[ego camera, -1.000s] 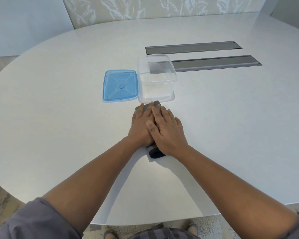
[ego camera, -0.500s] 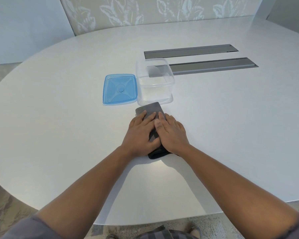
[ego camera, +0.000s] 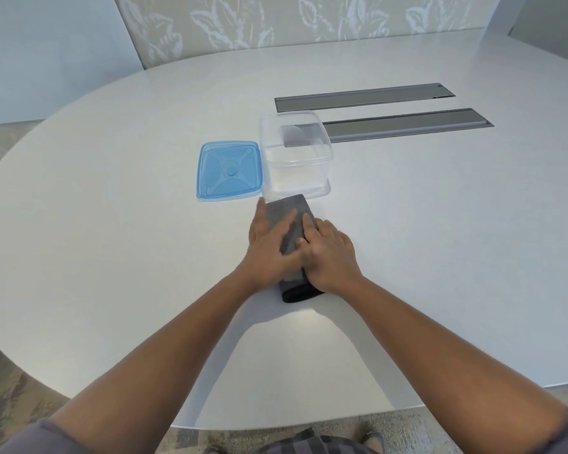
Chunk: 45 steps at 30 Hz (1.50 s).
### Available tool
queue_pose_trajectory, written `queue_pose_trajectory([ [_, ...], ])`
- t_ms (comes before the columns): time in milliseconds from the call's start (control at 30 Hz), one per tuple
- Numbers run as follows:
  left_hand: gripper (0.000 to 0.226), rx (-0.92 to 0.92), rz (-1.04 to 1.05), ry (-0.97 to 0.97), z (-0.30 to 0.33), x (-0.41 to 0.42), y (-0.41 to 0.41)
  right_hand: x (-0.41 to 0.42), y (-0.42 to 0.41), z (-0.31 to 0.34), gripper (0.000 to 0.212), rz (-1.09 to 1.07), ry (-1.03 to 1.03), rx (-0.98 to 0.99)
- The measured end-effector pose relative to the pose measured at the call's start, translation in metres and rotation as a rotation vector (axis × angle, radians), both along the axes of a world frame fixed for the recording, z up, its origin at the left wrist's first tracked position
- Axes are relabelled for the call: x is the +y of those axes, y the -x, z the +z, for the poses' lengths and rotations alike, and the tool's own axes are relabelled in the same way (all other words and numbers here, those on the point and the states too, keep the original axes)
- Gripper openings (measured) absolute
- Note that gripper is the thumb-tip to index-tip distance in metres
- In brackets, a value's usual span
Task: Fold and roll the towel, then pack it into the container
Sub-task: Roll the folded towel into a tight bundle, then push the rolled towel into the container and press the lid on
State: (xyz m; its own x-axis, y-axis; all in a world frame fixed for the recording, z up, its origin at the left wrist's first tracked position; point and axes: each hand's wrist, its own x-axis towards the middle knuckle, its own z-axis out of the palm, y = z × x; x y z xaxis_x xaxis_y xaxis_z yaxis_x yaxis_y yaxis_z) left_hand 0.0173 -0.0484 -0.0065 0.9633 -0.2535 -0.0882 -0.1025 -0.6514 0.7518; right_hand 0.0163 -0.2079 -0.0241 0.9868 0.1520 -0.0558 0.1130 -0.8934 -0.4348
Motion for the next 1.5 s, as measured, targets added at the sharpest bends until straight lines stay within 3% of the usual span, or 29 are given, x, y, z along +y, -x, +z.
queue_pose_trajectory([
  [133, 0.068, 0.152, 0.507, 0.496, 0.022, -0.02, -0.008, 0.003, 0.001, 0.0, 0.068, -0.016, -0.016, -0.029],
  [233, 0.076, 0.369, 0.642, 0.787, 0.028, -0.019, -0.018, 0.003, 0.002, 0.001, 0.066, -0.025, -0.009, -0.028],
  [367, 0.028, 0.458, 0.541, 0.832, 0.034, -0.016, -0.021, 0.004, 0.004, 0.003, 0.07, -0.031, -0.055, -0.03],
  [467, 0.031, 0.424, 0.481, 0.808, 0.036, -0.017, -0.025, 0.002, 0.003, 0.009, 0.073, -0.028, -0.157, -0.049],
  [567, 0.034, 0.419, 0.434, 0.84, 0.04, -0.015, -0.033, 0.001, 0.001, 0.028, 0.069, -0.035, -0.463, -0.011],
  [700, 0.038, 0.397, 0.366, 0.933, 0.055, -0.01, -0.043, 0.002, -0.018, 0.051, 0.068, -0.212, -0.816, 0.075],
  [800, 0.042, 0.354, 0.337, 0.989, 0.07, -0.006, -0.058, 0.0, -0.034, 0.068, 0.053, -0.315, -0.974, 0.138],
  [1100, 0.04, 0.299, 0.35, 0.986, 0.127, -0.008, -0.138, -0.004, -0.109, 0.144, 0.018, -0.277, -1.197, 0.166],
  [1267, 0.051, 0.234, 0.402, 0.769, 0.144, -0.016, -0.189, -0.006, -0.171, 0.16, 0.017, -0.315, -1.067, 0.15],
  [1400, 0.079, 0.205, 0.349, 0.573, 0.139, -0.02, -0.219, -0.007, -0.213, 0.155, 0.023, -0.399, -0.949, 0.224],
  [1500, 0.074, 0.164, 0.288, 0.421, 0.128, -0.024, -0.237, -0.009, -0.237, 0.143, 0.014, -0.39, -0.803, 0.29],
])
